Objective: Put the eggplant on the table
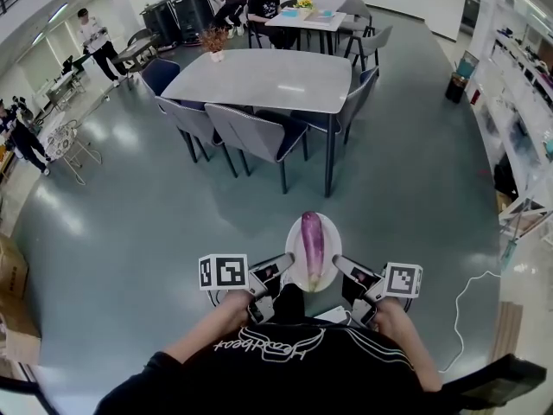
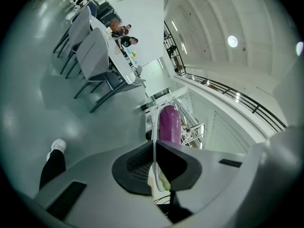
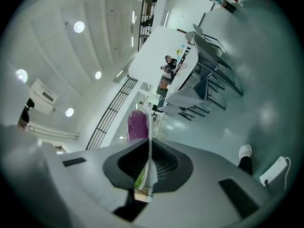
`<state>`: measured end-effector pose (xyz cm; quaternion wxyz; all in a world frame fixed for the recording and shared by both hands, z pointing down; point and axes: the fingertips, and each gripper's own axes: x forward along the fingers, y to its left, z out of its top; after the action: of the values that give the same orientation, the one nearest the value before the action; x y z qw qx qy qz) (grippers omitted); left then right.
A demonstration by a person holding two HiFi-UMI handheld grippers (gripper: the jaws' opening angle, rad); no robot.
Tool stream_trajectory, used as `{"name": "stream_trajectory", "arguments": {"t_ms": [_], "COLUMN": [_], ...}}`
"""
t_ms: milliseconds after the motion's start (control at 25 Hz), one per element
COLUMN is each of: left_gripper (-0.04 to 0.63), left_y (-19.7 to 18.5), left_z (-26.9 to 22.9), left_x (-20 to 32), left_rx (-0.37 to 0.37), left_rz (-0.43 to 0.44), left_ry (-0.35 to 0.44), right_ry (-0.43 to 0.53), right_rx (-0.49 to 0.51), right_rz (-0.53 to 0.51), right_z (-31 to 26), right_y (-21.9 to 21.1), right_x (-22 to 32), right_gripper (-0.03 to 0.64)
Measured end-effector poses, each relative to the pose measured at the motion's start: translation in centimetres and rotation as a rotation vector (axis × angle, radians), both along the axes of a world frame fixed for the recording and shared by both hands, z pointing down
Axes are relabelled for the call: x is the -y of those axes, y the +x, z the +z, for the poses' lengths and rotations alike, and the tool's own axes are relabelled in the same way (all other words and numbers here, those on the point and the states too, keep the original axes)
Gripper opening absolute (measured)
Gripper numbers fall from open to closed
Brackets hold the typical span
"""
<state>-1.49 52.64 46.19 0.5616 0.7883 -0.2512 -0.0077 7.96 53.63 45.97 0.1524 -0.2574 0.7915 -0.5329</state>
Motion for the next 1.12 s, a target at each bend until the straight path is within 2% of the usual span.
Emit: {"name": "stream_trajectory", "arguments": {"t_ms": [280,680,880,1120], "left_gripper": [0.025,0.025,0.025,0.025], "left_y": [-0.5,-2.1,-3.2,-4.3], "left_z": [1.1,1.4,-0.1,-0.8], "left_x": [7.2,21.2,28.7,34.9], "left_rx": [-0.014,-0.035,-0.041,-0.065], "left_rz": [0.002,0.023,0.041,0.047], "left_ry": [-0.019,-0.060,-0.039,-0.015], "right_ry": [-0.029,-0.082,-0.078,-0.052], "right_rx": [-0.008,-0.028,-0.027,-0.076], "right_rz": [0.010,0.048,0.055,0.069], "right_z": [1.1,1.2,-0.5,-1.1], "right_y": [-0.5,-1.9,-3.4,-4.2], "right_x": [7.0,20.9,28.1,34.2], "right_gripper": [0.018,0.018,0.018,0.018]}}
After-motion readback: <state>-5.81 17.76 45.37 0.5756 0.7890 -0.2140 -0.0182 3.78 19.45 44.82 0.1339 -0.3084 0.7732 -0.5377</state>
